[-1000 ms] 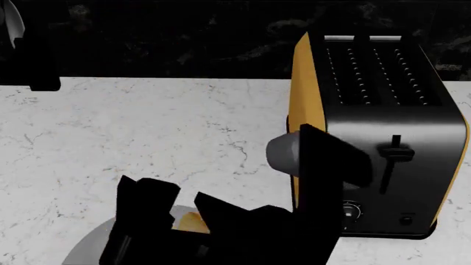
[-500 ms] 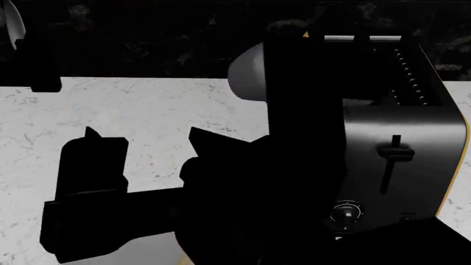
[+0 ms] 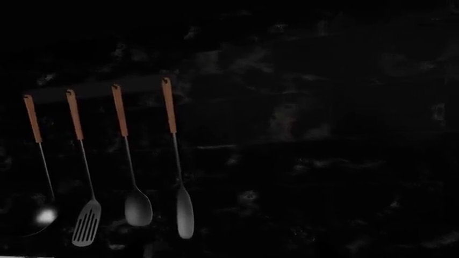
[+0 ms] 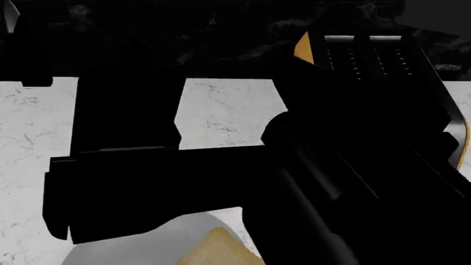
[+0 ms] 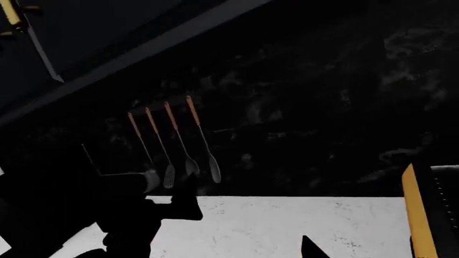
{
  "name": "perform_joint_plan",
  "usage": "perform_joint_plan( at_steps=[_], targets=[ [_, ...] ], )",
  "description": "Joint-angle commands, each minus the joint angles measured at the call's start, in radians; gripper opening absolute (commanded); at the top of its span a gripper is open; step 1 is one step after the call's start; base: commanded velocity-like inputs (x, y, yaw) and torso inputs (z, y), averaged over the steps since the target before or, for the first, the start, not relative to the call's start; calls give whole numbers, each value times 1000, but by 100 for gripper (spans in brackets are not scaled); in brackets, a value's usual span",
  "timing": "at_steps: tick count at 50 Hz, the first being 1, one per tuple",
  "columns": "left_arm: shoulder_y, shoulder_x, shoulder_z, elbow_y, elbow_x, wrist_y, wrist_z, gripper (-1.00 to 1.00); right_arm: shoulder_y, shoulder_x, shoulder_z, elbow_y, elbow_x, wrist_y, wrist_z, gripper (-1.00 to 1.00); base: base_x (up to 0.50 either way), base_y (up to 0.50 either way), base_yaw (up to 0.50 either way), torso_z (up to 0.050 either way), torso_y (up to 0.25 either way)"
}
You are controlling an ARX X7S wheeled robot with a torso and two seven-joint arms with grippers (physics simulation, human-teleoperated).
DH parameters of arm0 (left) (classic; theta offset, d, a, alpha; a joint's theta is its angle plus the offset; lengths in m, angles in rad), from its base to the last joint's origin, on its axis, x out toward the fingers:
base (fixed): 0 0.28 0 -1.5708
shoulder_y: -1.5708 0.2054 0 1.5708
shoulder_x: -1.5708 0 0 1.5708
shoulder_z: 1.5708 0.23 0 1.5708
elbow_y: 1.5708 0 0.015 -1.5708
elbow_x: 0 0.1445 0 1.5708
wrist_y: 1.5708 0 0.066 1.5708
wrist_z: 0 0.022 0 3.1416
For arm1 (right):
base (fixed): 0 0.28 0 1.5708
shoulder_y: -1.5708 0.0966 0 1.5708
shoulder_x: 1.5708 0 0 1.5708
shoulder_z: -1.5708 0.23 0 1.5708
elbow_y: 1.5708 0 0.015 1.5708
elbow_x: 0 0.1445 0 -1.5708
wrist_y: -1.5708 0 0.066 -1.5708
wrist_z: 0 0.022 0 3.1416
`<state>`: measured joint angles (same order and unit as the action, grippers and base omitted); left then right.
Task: Place the toasted item on a plate.
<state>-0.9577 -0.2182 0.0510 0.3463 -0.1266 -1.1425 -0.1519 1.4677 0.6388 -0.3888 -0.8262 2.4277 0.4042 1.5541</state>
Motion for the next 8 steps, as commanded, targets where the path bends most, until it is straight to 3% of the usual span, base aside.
perform_joint_plan(
  at_steps=[1,8],
  targets=[
    [-10,-13,-22,-8,8,8,-9,100,151,184,-49,-44,66,-133,7,100,0,0,0,0,0],
    [-7,-17,-25,-8,6,11,-12,100,306,339,-114,-43,168,-164,5,100,0,0,0,0,0]
  ],
)
